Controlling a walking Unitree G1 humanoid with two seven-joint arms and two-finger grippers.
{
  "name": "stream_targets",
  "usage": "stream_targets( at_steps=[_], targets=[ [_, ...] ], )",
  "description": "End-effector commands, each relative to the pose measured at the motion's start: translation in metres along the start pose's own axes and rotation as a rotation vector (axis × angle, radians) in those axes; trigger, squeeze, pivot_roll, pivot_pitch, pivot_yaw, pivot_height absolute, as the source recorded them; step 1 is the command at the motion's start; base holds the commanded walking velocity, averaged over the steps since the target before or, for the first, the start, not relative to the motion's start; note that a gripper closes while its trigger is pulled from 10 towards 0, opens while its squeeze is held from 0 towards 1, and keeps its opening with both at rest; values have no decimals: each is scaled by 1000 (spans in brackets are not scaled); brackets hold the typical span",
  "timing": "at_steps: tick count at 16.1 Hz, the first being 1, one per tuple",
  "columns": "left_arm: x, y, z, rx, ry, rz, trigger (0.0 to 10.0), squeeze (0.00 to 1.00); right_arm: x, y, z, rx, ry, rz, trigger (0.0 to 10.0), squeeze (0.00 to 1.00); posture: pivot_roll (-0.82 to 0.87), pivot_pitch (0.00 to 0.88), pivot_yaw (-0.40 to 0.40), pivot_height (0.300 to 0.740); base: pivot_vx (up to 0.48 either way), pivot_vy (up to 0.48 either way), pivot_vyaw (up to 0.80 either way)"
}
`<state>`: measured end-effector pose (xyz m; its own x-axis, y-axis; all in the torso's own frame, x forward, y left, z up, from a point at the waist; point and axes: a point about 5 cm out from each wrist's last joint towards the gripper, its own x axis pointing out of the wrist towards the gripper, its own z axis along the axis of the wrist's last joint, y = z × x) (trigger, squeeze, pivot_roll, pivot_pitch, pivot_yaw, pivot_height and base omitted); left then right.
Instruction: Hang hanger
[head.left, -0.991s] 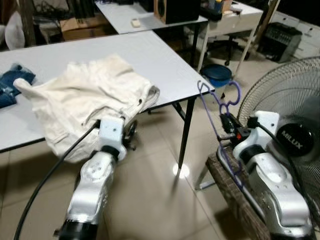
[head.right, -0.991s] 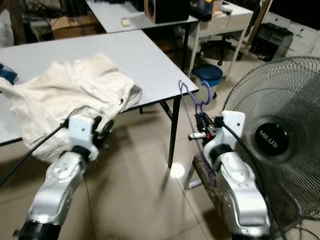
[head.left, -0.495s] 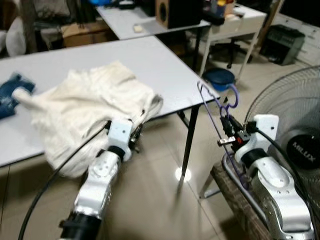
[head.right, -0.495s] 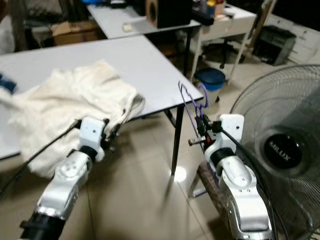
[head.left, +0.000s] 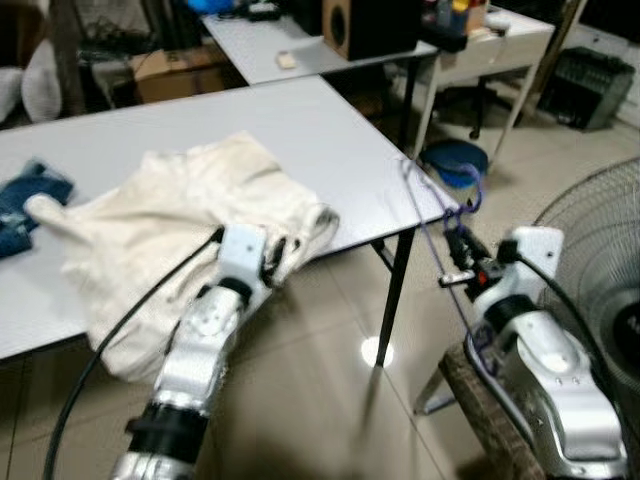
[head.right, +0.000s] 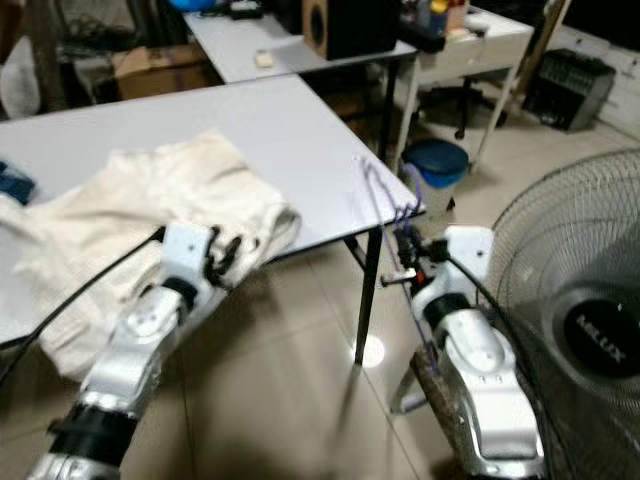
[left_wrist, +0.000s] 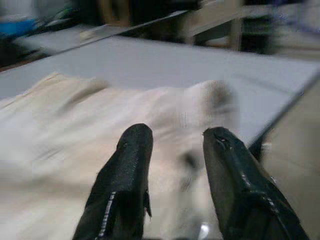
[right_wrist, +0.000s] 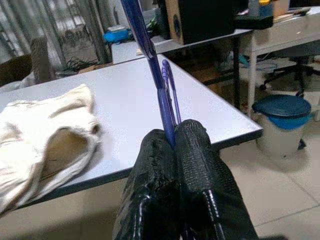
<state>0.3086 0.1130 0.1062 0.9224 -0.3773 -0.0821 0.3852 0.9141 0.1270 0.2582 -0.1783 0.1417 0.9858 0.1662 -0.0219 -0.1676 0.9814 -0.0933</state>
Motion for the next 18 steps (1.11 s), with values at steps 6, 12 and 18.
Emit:
stream_targets(
  at_steps=[6, 12, 18],
  targets=[
    [26, -24, -5, 135, 45, -131, 10000, 1000, -15, -8, 4, 3, -5, -66, 10000, 0, -149, 0, 108, 740, 0, 0, 0],
    [51, -28, -3, 194, 63, -64, 10000, 1000, -26, -9, 5, -2, 18, -81, 10000, 0, -199, 0, 110, 740, 0, 0, 0],
    [62, -3, 3, 276, 80, 211, 10000, 1000, -30, -11, 10, -18, 28, -69, 10000, 0, -236, 0, 99, 740, 0, 0, 0]
  ],
)
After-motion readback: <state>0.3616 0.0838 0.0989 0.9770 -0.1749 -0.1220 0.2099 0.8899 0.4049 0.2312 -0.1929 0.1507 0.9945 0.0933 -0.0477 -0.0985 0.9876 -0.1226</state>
